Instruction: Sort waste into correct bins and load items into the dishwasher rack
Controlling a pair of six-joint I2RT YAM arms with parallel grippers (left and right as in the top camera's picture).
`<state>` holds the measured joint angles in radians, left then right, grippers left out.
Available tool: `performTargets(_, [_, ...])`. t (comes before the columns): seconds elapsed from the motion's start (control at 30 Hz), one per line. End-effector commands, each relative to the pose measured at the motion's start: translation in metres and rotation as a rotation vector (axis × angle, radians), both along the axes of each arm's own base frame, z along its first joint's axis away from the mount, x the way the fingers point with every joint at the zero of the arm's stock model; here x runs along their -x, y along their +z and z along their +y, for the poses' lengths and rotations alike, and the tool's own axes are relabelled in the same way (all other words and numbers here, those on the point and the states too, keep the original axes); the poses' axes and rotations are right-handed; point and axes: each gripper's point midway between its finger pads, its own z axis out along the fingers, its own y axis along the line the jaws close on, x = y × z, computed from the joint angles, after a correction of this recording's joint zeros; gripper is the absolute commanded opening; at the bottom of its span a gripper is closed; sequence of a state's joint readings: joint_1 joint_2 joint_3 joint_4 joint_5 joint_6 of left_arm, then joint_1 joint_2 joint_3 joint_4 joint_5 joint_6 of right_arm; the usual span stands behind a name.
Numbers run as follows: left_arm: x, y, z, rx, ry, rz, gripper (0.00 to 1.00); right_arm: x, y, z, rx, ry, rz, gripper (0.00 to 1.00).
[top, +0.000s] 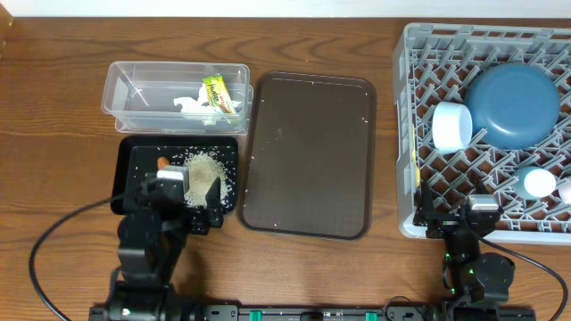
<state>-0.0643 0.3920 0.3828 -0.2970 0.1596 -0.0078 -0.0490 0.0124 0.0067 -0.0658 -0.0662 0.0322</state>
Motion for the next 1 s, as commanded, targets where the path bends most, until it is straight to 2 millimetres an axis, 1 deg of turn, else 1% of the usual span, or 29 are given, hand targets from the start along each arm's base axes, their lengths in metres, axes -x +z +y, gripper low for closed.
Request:
performTargets(0.0, [0.001,-0.007,-0.002,0.031,-0.013,-0.076,0.98,0.000,0.000,0.003,0.019,0.012,-0.002,0.99])
performTargets(0.23, [0.002,-0.015,0.004,0.028,0.019,-0.230,0.98,0.000,0.000,0.003,0.019,0.012,-0.002,0.99])
performTargets(0.47, [0.002,-0.012,0.023,0.009,0.130,-0.331,0.98,0.000,0.000,0.003,0.019,0.012,-0.002,0.99])
performTargets(0.57, [0.000,-0.015,0.031,0.000,0.172,-0.341,0.98,0.000,0.000,0.003,0.019,0.012,-0.002,0.99])
performTargets(0.7, [0.001,-0.031,0.034,-0.011,0.187,-0.284,0.98,0.000,0.000,0.003,0.019,0.012,-0.002,0.99])
performTargets(0.77, [0.003,-0.042,0.035,-0.017,0.191,-0.239,0.98,0.000,0.000,0.003,0.019,0.012,-0.002,0.99])
performTargets(0.97, [0.003,-0.042,0.037,-0.040,0.191,-0.238,0.98,0.000,0.000,0.003,0.019,0.012,-0.002,0.99])
